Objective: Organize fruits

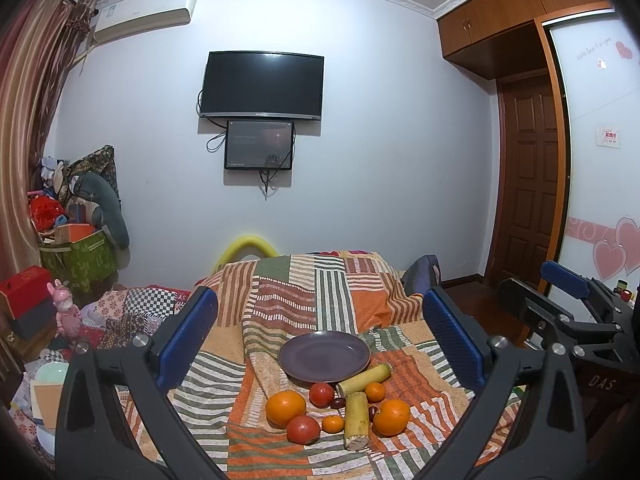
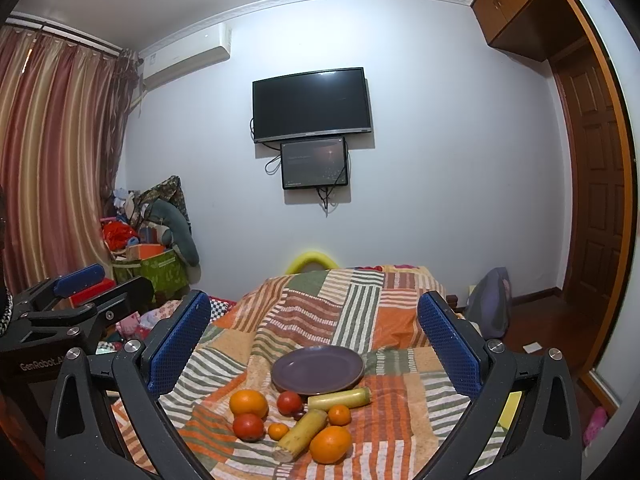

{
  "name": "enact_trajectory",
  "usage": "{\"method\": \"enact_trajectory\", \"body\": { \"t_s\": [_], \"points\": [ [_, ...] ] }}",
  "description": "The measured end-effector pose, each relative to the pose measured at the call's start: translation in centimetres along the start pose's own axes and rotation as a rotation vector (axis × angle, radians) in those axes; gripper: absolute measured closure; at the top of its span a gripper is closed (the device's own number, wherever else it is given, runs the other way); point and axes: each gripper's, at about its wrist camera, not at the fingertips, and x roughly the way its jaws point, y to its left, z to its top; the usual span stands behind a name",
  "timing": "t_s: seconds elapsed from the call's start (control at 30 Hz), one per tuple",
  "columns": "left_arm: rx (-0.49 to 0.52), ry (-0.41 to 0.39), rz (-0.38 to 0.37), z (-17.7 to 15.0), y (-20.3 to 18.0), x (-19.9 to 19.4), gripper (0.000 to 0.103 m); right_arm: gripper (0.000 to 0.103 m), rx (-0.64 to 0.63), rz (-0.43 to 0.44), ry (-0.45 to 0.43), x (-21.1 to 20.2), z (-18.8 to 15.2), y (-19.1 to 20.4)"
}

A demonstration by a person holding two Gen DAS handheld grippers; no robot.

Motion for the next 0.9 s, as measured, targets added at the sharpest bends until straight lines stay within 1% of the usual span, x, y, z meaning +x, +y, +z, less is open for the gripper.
{"method": "enact_trajectory", "body": {
  "t_s": [0.9],
  "points": [
    [0.001,0.007,0.002,-0.11,0.12,0.13,0.0,0.0,-0.014,0.004,0.011,0.36,-0.61,0.26]
  ]
}}
